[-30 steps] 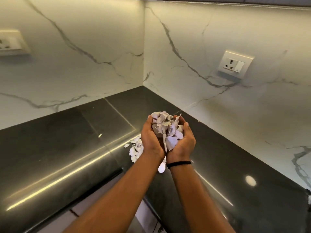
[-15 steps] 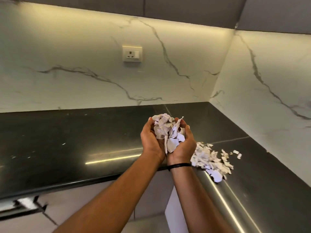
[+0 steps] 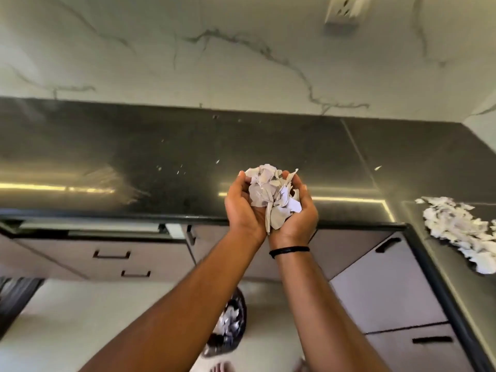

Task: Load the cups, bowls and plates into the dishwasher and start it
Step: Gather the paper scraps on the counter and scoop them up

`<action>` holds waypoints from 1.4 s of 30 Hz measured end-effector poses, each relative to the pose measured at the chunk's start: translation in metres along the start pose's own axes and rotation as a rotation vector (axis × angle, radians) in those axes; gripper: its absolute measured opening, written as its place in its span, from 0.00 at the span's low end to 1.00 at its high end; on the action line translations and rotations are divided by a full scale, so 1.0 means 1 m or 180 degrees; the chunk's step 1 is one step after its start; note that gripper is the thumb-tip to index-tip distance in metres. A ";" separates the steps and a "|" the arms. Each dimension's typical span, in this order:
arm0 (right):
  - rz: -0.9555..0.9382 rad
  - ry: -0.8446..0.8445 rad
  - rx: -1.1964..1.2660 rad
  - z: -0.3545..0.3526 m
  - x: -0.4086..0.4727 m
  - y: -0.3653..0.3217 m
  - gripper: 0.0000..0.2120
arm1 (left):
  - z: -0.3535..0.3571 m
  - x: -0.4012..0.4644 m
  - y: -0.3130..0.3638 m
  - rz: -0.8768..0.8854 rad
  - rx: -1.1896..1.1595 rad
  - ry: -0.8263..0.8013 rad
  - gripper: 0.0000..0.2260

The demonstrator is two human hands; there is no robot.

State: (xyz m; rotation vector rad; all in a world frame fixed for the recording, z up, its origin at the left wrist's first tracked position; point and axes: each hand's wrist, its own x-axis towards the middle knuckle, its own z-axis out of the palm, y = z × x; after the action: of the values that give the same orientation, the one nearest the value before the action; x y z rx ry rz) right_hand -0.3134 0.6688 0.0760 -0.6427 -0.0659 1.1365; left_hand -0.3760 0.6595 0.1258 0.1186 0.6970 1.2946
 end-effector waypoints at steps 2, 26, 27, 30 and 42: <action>0.0101 0.0016 0.0031 -0.014 -0.005 0.025 0.17 | -0.029 0.004 0.006 -0.0006 0.0025 0.0049 0.19; 0.1446 0.2196 -0.1606 -0.456 0.017 0.345 0.24 | -0.543 0.147 -0.204 -0.0566 0.0119 0.2507 0.22; 0.1499 0.2216 -0.1723 -0.474 0.024 0.356 0.27 | -0.551 0.154 -0.208 -0.0570 0.0183 0.2549 0.21; 0.1733 0.2156 -0.1966 -0.484 0.032 0.363 0.27 | -0.568 0.170 -0.212 -0.0621 0.0592 0.2656 0.17; 0.2080 0.1834 -0.2236 -0.342 0.007 0.223 0.06 | -0.413 0.100 -0.135 -0.0799 0.0832 0.2401 0.18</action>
State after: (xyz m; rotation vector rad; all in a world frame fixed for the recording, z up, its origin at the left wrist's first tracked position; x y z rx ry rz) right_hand -0.3685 0.5821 -0.3190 -1.6855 0.2697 1.5110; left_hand -0.4732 0.5884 -0.3035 -0.2561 1.4753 0.9834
